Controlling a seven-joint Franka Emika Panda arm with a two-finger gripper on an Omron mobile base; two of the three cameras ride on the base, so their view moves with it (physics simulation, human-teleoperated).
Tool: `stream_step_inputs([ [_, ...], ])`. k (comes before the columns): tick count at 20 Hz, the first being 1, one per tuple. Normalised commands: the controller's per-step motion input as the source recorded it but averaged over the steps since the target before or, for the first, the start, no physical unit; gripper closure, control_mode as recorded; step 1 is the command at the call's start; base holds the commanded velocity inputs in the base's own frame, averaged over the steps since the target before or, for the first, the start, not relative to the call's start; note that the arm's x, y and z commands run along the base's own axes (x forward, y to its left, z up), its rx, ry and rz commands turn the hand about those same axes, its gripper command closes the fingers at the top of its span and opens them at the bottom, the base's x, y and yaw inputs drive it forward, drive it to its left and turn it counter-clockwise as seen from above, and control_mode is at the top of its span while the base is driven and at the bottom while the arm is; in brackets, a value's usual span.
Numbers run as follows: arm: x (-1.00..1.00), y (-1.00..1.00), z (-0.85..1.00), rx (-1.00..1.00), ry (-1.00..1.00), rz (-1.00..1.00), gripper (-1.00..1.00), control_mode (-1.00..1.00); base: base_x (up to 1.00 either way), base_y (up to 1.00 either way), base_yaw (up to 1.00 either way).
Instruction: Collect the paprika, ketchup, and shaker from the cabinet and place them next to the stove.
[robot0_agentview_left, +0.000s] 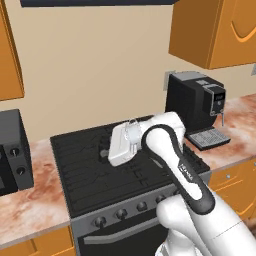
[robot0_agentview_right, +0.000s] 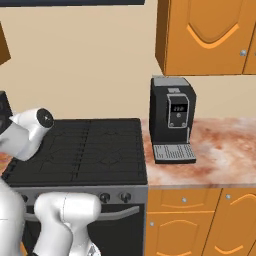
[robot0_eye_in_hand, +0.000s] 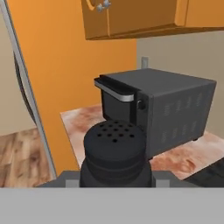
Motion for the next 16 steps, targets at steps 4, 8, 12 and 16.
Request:
stream_step_inputs([
  [4,0.62,0.49,-0.26,0.01,0.00,0.10,1.00,-1.00,0.00,0.00,0.00],
  [8,0.47,0.73,-0.21,0.00,0.00,0.01,1.00,-1.00,0.00,0.00,0.00],
  [12,0.51,0.71,-0.27,-0.01,0.00,0.01,1.00,-1.00,0.00,0.00,0.00],
  [16,0.56,0.43,-0.41,0.00,0.00,0.05,1.00,-1.00,0.00,0.00,0.00],
])
